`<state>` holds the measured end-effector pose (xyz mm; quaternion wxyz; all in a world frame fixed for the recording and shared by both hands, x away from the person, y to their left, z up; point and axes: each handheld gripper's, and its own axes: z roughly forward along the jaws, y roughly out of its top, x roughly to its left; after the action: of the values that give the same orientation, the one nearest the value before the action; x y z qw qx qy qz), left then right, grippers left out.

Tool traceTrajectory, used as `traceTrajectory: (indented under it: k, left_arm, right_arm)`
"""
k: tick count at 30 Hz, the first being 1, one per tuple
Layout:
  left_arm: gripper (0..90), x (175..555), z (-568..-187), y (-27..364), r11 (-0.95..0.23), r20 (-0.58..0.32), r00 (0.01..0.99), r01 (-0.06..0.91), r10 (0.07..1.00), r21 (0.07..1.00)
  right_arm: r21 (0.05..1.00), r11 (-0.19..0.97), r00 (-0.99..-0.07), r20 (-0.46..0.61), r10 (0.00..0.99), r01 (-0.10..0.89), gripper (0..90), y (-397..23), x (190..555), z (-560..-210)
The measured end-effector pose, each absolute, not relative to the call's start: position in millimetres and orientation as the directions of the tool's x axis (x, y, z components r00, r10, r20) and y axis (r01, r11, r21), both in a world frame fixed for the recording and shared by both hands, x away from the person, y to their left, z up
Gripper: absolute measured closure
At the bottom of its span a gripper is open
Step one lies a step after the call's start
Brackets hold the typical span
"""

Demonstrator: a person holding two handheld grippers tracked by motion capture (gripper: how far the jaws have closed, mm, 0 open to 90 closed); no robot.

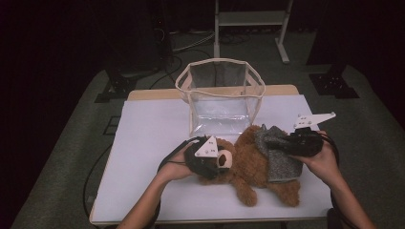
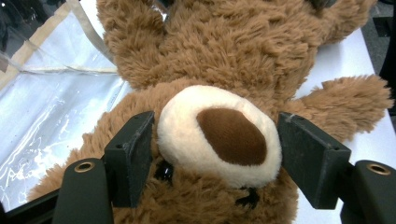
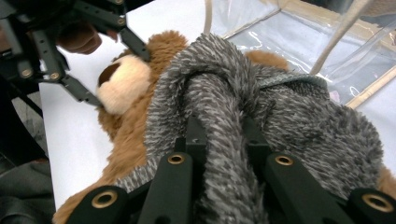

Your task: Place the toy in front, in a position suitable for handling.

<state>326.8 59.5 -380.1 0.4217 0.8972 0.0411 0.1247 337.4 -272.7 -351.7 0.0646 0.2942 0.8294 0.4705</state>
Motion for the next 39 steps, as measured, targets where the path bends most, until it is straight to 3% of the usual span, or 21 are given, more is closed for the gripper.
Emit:
traceTrajectory:
  k: [9, 12, 18, 23, 31, 39]
  left_arm:
    - [26.7, 332.6, -368.6, 64.7, -0.581, 0.144, 0.969, -0.001, 0.2, 0.814]
    - [32.9, 330.4, -373.2, 62.2, -0.591, 0.111, 0.98, 0.008, 0.165, 0.807]
    - [33.6, 327.3, -376.5, 60.1, -0.623, 0.109, 0.983, 0.006, 0.146, 0.782]
    - [31.4, 329.0, -367.3, 62.9, -0.619, 0.137, 0.98, -0.017, 0.146, 0.785]
    - [29.3, 338.7, -365.4, 72.2, -0.605, 0.119, 0.969, 0.039, 0.219, 0.795]
    - [32.4, 336.1, -370.8, 73.4, -0.6, 0.078, 0.975, 0.063, 0.206, 0.798]
  right_arm:
    - [0.79, 0.451, -0.858, 0.175, 0.483, 0.416, 77.5, -246.1, 324.1, -369.3]
    - [0.79, 0.445, -0.859, 0.19, 0.476, 0.421, 77.5, -251.9, 320.5, -366.9]
    - [0.807, 0.396, -0.819, 0.176, 0.546, 0.438, 77.4, -269.8, 332.0, -357.5]
    - [0.796, 0.422, -0.834, 0.177, 0.523, 0.434, 77.5, -254.0, 333.3, -368.9]
    - [0.806, 0.427, -0.858, 0.181, 0.481, 0.41, 77.6, -254.6, 313.9, -369.0]
    - [0.828, 0.379, -0.832, 0.174, 0.527, 0.414, 77.6, -265.7, 323.9, -357.9]
